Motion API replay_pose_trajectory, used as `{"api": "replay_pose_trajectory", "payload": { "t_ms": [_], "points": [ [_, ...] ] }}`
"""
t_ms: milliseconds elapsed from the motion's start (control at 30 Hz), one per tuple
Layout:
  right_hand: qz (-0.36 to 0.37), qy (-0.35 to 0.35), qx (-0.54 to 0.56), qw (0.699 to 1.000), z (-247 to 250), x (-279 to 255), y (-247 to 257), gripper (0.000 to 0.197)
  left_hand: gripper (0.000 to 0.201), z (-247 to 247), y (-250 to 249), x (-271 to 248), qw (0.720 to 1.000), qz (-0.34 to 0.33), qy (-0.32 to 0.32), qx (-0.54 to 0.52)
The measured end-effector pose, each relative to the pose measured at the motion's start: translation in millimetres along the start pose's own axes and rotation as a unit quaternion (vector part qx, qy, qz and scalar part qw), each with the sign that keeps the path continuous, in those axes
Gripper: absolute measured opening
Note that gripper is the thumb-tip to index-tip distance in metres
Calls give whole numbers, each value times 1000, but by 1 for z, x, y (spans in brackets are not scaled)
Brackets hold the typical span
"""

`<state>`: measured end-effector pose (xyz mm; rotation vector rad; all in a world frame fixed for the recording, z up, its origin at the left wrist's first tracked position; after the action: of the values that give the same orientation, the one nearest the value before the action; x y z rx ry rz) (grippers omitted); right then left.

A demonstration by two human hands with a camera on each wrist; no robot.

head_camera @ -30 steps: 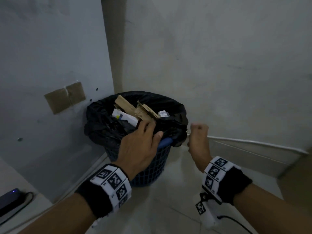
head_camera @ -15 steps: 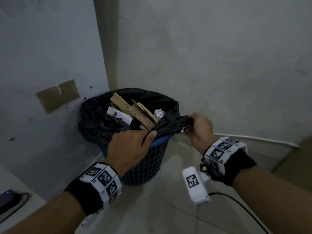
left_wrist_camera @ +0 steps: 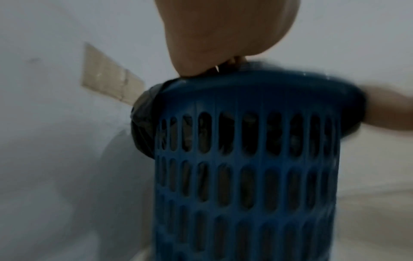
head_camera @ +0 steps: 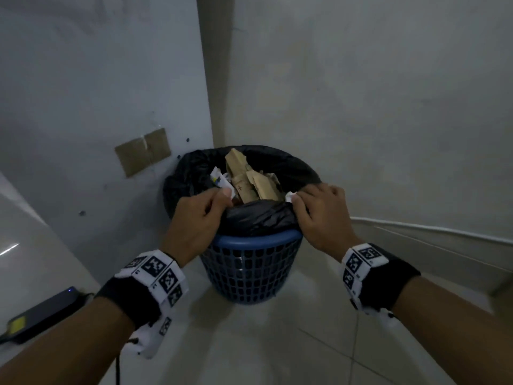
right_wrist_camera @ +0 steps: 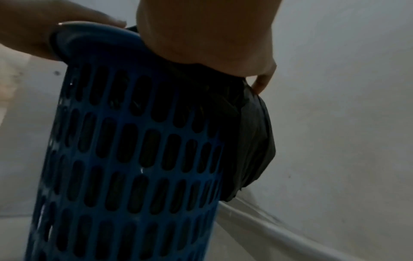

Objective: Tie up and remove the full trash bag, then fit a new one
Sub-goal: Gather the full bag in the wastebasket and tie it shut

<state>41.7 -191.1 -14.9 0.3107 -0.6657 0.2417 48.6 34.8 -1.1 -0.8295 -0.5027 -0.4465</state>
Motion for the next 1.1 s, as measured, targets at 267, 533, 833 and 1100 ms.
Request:
{"api": "replay_pose_trajectory", "payload": {
  "t_ms": [267,533,833,1100],
  "points": [
    [-22,21,-36,999,-11,-6,49,37,51,5,-24,9,998,27,-50,-32],
    [-184,-158,172,955,23,0,14,19,32,-21,-51,-7,983,-69,-35,168],
    [-626,188,552,518,-38,-53,-17,48,32,-43,-67,-17,981,-115,54,143],
    [-508,-190,553,633,16,-2,-74,17,39,-54,-67,-18,970,-120,55,206]
  ]
}}
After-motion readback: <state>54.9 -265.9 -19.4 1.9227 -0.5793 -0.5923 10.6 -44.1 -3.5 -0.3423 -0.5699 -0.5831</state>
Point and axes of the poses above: each hand's wrist, its own x-axis towards the middle knuckle, its own z-axis out of the back of the hand, y = z × x, the point moved 6 cm from there along x, towards the middle knuckle, and after that the axes turned 4 degrees about x, right-handed, at the moved point
